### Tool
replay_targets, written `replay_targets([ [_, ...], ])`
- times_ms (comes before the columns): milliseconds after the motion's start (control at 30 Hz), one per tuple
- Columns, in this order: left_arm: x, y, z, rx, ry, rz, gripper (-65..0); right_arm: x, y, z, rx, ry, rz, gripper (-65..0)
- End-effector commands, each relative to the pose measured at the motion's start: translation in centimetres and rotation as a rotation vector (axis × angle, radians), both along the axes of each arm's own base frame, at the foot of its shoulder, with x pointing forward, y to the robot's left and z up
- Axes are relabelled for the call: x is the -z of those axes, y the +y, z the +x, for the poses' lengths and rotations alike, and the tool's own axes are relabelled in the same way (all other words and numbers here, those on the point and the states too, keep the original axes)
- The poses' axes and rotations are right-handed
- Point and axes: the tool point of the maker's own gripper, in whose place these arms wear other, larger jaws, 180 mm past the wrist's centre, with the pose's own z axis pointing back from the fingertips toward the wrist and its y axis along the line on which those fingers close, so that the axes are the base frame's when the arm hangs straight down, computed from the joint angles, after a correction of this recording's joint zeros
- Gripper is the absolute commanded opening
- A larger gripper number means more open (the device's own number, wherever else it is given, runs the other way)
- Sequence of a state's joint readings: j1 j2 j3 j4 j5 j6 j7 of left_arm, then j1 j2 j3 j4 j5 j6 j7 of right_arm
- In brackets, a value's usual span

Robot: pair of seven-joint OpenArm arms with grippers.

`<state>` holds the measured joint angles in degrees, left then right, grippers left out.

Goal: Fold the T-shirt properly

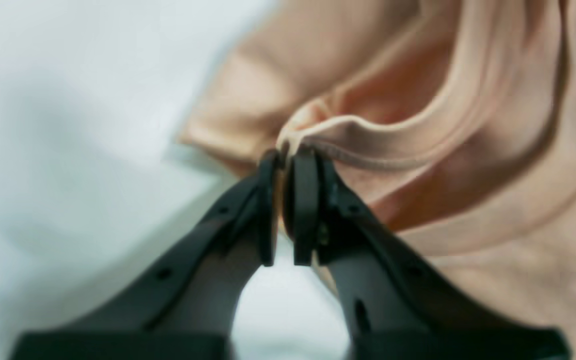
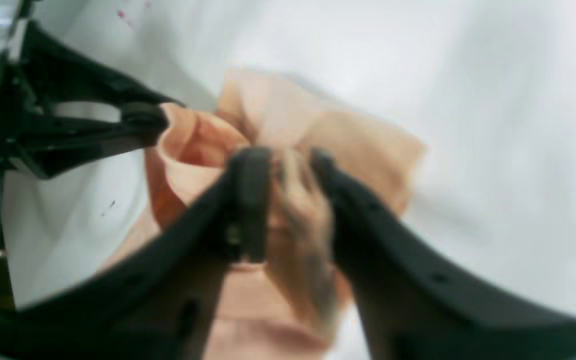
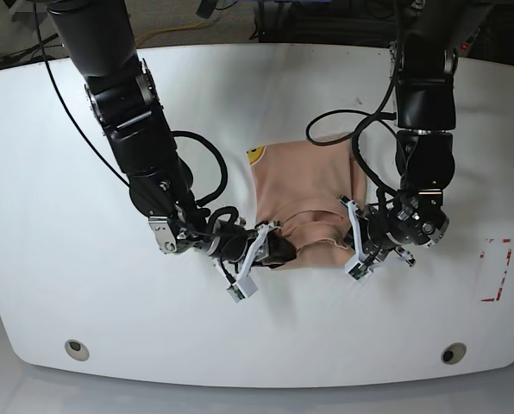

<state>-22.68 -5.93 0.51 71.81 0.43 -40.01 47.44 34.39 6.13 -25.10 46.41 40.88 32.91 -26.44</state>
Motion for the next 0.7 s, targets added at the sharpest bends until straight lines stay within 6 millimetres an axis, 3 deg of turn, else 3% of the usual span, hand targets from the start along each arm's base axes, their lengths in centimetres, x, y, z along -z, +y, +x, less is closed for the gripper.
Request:
replay_targets([
  [0, -1.9, -0.1, 1.8, 0.0, -0.052, -0.025, -50.4, -2.2, -0.8, 2.4, 0.042, -0.051, 0.036, -39.5],
  [100, -2.6, 0.8, 2.7, -0.048, -0.067, -0.018, -38.3, -2.0, -1.8, 3.6, 0.081, -0.043, 0.033, -27.3],
  [200, -2.2, 1.6, 2.6, -0.08, -0.062, -0.011, -31.5, -2.0, -3.2, 4.3, 0.108, -0.052, 0.019, -17.6],
  [333, -3.3, 1.9, 2.8, -0.088, -0.098, -0.01, -29.9, -2.1, -4.1, 4.7, 0.094, -0.084, -0.042, -8.2],
  [433, -5.6, 3.4, 3.2, -0.09, -0.166, 0.029, -29.7, -3.1, -3.9, 4.4, 0.054, -0.109, -0.078, -7.8],
  [533, -6.3, 4.1, 2.3, -0.083, -0.199, 0.057, -29.7, -3.3, -4.5, 3.0, 0.01, -0.125, -0.115, -9.8],
  [667, -7.0, 3.3, 0.5, -0.053, -0.242, 0.07, -29.6, -4.8, -3.7, 0.7, -0.053, -0.17, -0.134, -14.0],
])
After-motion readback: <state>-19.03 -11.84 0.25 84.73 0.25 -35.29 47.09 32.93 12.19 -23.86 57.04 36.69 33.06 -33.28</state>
